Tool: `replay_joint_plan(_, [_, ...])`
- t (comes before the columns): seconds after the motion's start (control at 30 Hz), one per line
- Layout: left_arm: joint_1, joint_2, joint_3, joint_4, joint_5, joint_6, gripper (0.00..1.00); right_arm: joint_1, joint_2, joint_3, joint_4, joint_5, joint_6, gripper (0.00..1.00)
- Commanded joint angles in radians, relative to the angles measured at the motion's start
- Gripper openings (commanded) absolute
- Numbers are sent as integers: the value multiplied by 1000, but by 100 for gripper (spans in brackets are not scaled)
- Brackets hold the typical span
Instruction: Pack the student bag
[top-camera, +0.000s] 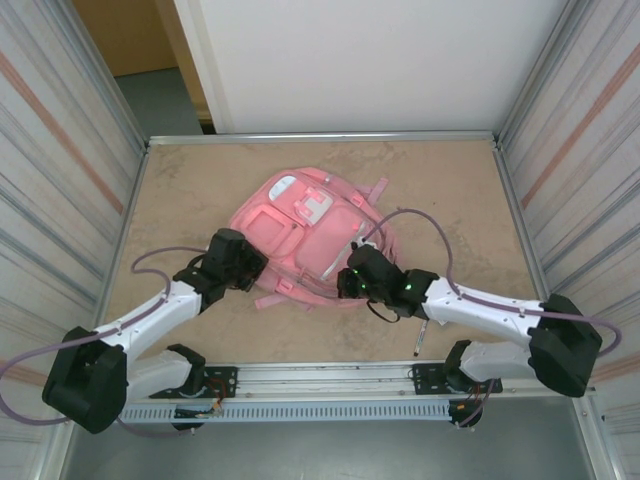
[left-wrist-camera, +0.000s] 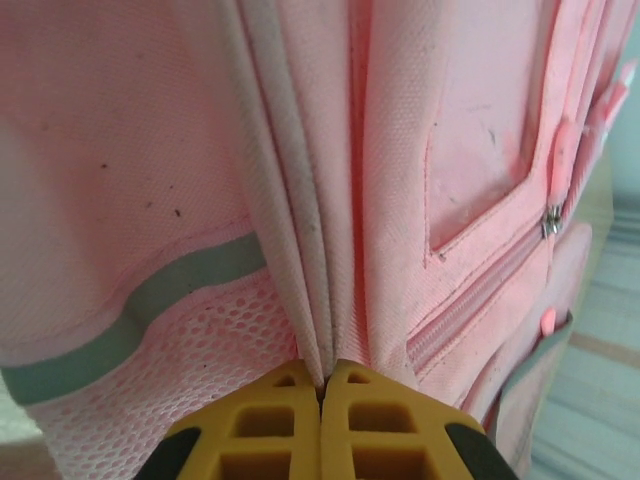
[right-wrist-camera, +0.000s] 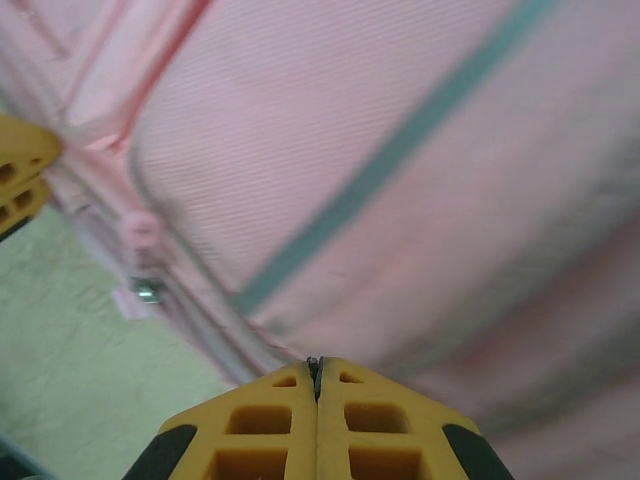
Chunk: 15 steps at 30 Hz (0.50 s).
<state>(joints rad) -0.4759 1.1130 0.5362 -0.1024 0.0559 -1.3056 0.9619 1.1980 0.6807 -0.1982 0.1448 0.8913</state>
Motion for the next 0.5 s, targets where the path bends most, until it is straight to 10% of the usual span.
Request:
replay_joint_plan(0.0, [16, -34, 14, -29, -105, 2, 0, -12, -62, -38, -120, 67, 63, 0])
replay_joint_plan(0.07, [16, -30, 14, -24, -96, -1, 0, -12, -80, -44, -89, 30, -1, 0])
replay_joint_plan(0.17, [17, -16, 21, -6, -29, 5, 0, -29, -58, 11, -37, -129, -170, 29])
replay_joint_plan(0.23, [14, -14, 23, -15, 14, 8, 0, -40, -4, 142, -202, -136, -50, 47])
replay_joint_plan(0.47, [0, -44, -17, 2, 34, -17, 0, -58, 209, 328, -243, -276, 283, 56])
